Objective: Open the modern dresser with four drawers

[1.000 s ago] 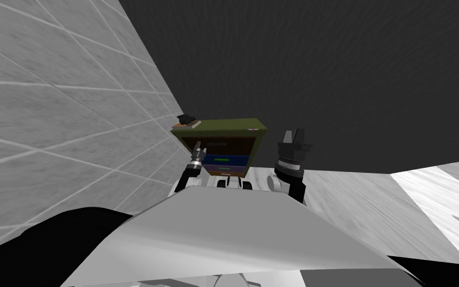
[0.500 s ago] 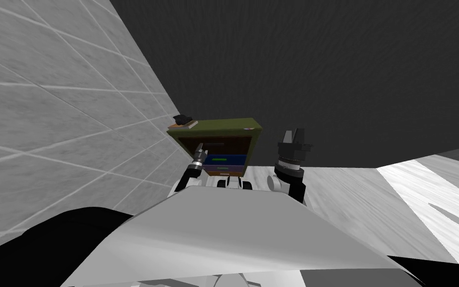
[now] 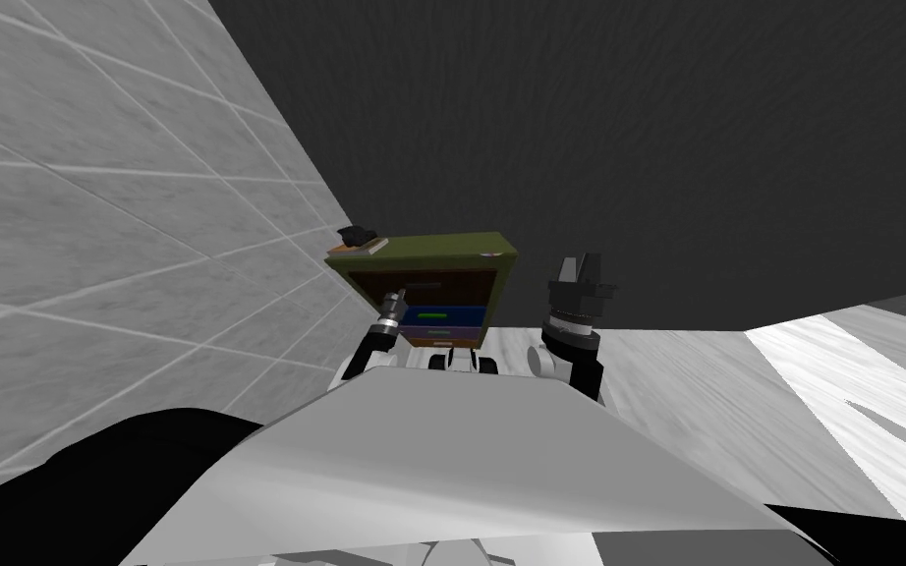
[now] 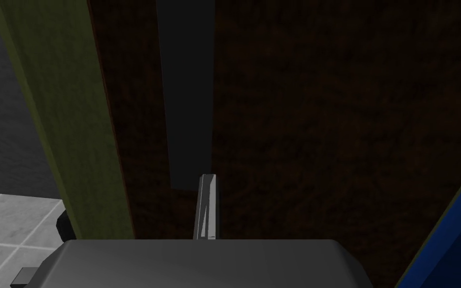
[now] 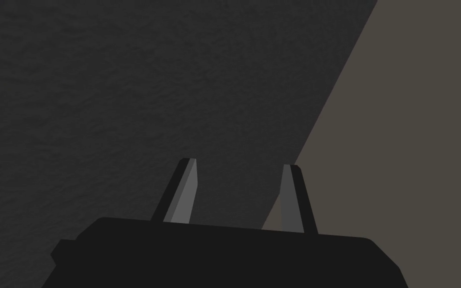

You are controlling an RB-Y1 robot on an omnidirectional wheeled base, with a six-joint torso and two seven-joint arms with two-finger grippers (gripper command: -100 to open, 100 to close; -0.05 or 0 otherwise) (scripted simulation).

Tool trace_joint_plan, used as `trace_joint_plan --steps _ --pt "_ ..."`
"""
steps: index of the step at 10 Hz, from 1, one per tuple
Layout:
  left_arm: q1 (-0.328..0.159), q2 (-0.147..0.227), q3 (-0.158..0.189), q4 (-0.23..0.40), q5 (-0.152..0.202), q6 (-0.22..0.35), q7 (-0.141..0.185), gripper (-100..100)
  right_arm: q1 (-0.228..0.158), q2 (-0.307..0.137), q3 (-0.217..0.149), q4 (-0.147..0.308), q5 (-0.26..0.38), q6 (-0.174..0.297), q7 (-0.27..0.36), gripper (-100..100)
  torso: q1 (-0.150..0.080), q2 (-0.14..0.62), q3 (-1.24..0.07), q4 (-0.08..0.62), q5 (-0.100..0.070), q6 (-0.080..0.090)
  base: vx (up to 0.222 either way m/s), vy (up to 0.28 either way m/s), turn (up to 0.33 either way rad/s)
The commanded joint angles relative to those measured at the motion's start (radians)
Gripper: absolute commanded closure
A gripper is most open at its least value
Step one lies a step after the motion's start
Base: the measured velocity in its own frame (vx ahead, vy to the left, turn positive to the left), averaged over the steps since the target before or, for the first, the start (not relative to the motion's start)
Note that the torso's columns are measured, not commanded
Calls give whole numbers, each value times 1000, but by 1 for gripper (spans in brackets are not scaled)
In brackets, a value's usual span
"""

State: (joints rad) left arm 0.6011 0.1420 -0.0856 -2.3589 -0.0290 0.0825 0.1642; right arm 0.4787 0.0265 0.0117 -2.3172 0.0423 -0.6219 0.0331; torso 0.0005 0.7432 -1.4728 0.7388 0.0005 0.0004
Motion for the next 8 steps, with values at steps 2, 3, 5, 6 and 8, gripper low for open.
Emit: trace_joint_plan --steps 2,3,5,6,8 --pt "20 8 -7 -23 1 -1 3 100 0 0 0 0 0 0 0 0 0 1 1 1 0 0 -183 3 16" --pt "27 11 -9 -30 2 -1 4 100 0 0 0 0 0 0 0 0 0 -4 -2 0 0 0 -180 -13 25" --pt "33 14 -7 -44 2 21 5 -100 0 0 0 0 0 0 0 0 -1 -11 -7 -2 -1 0 -6 -6 -17" --pt "35 15 -7 -49 3 26 6 -100 0 0 0 0 0 0 0 0 0 -17 -11 -4 0 0 128 -12 -30" --pt "45 18 -6 -67 3 48 7 -100 1 0 0 0 0 0 0 0 -1 -11 -7 -3 -1 0 158 4 -23"
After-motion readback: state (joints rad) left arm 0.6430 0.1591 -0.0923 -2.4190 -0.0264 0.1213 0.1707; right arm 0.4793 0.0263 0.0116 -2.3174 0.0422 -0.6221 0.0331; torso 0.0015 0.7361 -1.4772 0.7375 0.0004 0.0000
